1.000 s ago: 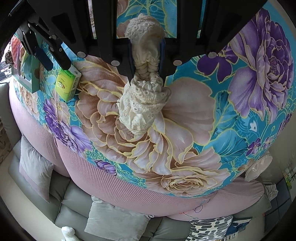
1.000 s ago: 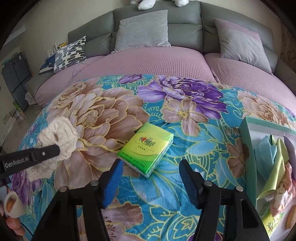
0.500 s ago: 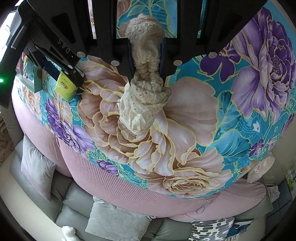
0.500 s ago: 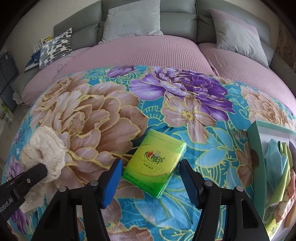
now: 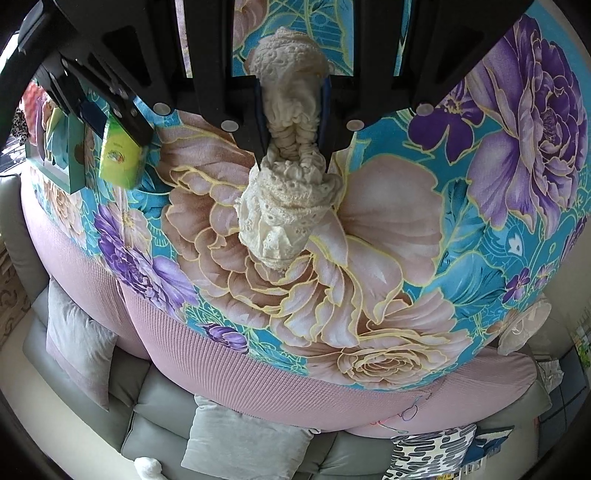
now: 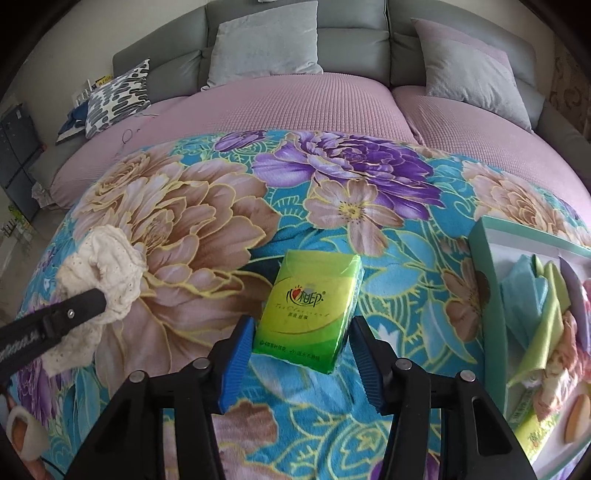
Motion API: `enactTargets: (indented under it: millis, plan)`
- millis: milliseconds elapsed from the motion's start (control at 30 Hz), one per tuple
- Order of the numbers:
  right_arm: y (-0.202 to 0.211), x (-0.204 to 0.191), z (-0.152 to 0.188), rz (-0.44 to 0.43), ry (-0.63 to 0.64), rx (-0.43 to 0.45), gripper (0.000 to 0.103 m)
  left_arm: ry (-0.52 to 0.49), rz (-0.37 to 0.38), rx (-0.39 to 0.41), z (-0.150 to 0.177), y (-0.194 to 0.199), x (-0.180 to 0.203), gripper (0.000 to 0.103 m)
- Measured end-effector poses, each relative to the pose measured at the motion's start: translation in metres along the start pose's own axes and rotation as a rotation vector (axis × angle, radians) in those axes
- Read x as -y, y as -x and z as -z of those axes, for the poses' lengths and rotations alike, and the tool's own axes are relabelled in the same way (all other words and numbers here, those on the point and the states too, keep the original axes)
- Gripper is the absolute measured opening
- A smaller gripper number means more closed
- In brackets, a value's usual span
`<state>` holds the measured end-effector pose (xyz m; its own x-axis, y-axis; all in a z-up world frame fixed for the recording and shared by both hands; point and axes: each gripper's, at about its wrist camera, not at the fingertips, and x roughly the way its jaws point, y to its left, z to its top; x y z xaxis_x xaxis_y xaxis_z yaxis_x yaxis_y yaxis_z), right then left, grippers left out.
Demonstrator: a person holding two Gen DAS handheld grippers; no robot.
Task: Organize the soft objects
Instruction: 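Grasp the green tissue pack with the right tool while the left tool holds the lace cloth, then carry the lace cloth and tissue pack over the tray and open both tools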
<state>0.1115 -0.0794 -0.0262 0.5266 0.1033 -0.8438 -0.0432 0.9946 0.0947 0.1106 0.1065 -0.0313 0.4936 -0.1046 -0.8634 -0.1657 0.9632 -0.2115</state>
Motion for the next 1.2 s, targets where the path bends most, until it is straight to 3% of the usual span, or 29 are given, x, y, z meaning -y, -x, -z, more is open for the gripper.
enactTargets:
  millis: [367,500,733,867,967,1200]
  plan:
    - [0.061,0.040,0.029,0.031,-0.066,0.062,0.051,-0.093,0.010,0.051,0.009,0.024,0.038,0.024]
    - [0.088,0.064,0.039,0.062,-0.093,0.099,0.032,-0.151,0.046,0.081,0.018,0.041,0.067,0.024]
    - [0.102,0.102,0.053,0.055,-0.104,0.095,0.033,-0.255,0.111,0.103,0.036,0.059,0.115,0.024]
    - [0.099,0.104,0.057,0.013,-0.088,0.084,0.034,-0.244,0.089,0.116,0.037,0.062,0.116,0.024]
    - [0.092,0.090,0.061,-0.031,-0.027,0.043,0.060,-0.227,0.074,0.111,0.037,0.059,0.112,0.024]
    - [0.069,0.053,0.063,-0.016,0.142,-0.014,0.072,-0.198,0.051,0.096,0.034,0.053,0.098,0.024]
